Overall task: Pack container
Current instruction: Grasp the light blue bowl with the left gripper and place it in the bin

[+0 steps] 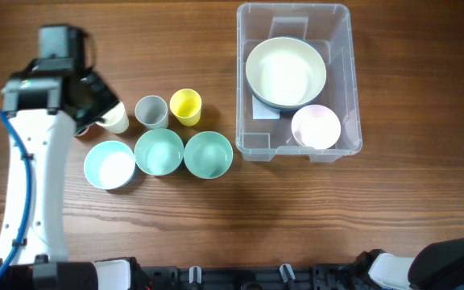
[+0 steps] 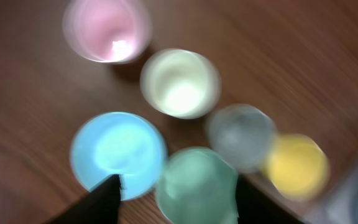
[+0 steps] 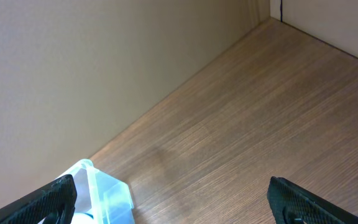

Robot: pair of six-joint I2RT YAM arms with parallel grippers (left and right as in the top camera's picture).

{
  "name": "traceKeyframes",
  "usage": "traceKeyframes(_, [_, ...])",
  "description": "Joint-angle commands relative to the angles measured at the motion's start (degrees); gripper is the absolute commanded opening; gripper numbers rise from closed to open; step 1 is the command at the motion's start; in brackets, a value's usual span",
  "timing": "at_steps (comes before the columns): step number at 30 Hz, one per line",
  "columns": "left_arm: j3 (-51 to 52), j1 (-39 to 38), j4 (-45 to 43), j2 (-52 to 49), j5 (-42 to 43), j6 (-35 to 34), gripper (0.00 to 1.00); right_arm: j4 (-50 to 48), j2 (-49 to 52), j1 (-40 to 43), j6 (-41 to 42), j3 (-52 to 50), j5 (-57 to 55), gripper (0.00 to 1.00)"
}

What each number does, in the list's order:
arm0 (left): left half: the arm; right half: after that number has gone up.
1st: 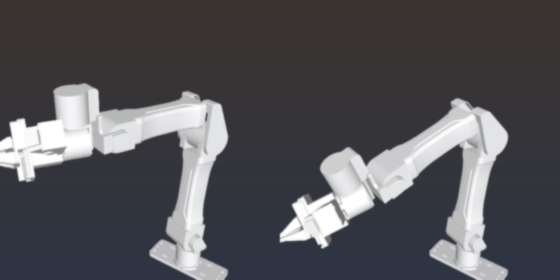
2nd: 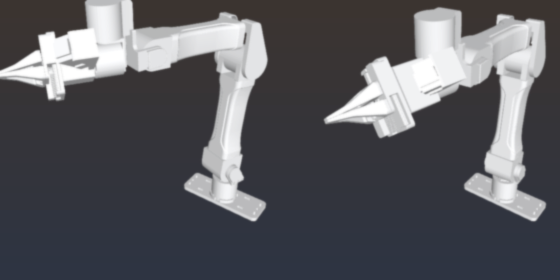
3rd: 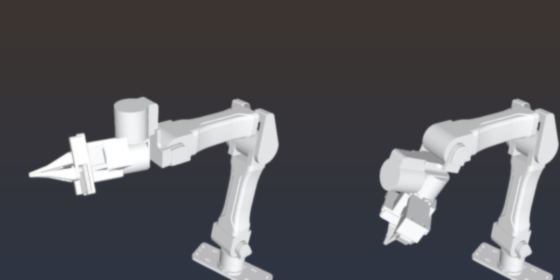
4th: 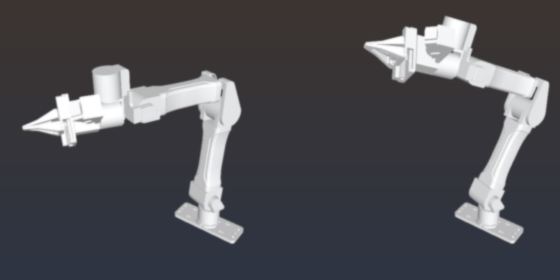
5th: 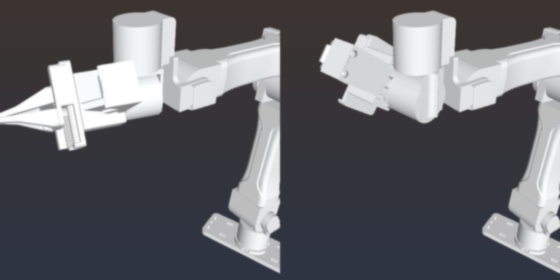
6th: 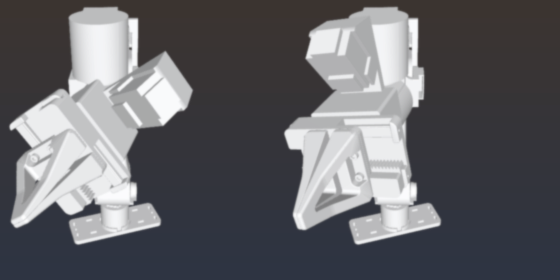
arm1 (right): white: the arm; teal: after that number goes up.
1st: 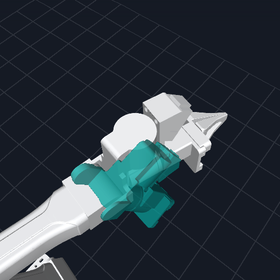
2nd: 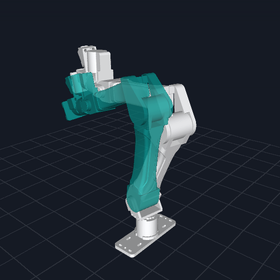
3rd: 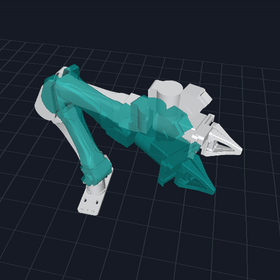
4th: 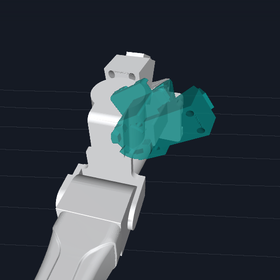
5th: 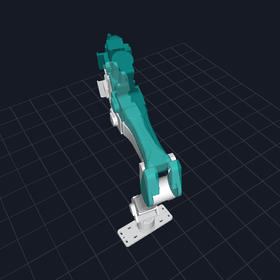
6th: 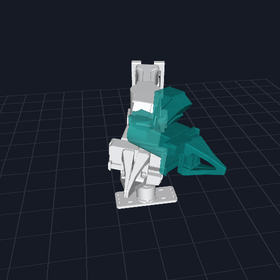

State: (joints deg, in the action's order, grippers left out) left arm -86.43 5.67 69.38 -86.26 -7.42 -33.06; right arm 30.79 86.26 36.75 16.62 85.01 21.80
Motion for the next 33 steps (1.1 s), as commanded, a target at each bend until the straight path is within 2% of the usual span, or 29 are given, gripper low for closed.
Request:
traceKeyframes(1, [10.27,12.11,-3.52,-0.46,5.88,-2.34,0.66,-0.26,0.52,-0.02,0.09,0.37,-0.42,1.0])
traceKeyframes(2, [13.27,14.6,-5.46,-0.68,8.2,-2.34,0.66,-0.26,0.52,-0.02,0.07,0.37,-0.42,1.0])
traceKeyframes(3, [20.72,18.32,-11.72,-0.81,10.8,-2.34,0.65,-0.24,0.52,-0.02,0.07,0.37,-0.42,1.0])
traceKeyframes(10, [36.15,18.99,-24.57,-0.81,11.13,-2.14,0.61,-0.24,0.52,-0.02,0.07,0.37,-0.42,1.0])
traceKeyframes(12, [38.95,18.99,-27.52,-0.81,10.45,-2.14,0.56,-0.24,0.52,-0.02,0.09,0.37,-0.42,1.0])
traceKeyframes(16, [41.07,18.99,-29.75,-0.81,9.73,-2.16,0.39,-0.26,0.52,-0.02,0.09,0.37,-0.42,1.0])
traceKeyframes(17, [41.24,18.99,-29.77,-0.81,9.22,-2.14,0.31,-0.26,0.52,-0.02,0.07,0.37,-0.42,1.0])
traceKeyframes(19, [41.24,18.99,-29.42,-0.81,9.11,-2.16,0.04,-0.24,0.52,-0.02,0.07,0.37,-0.42,1.0])
traceKeyframes(27, [40.87,18.99,-25.2,2.29,9.09,-2.16,0.04,-0.24,0.52,-0.02,0.07,0.37,-0.42,1.0])
traceKeyframes(33, [32.59,18.71,-13.27,12.17,13.14,-1.81,0.04,-0.24,0.52,-0.02,0.07,0.37,-0.42,1.0])
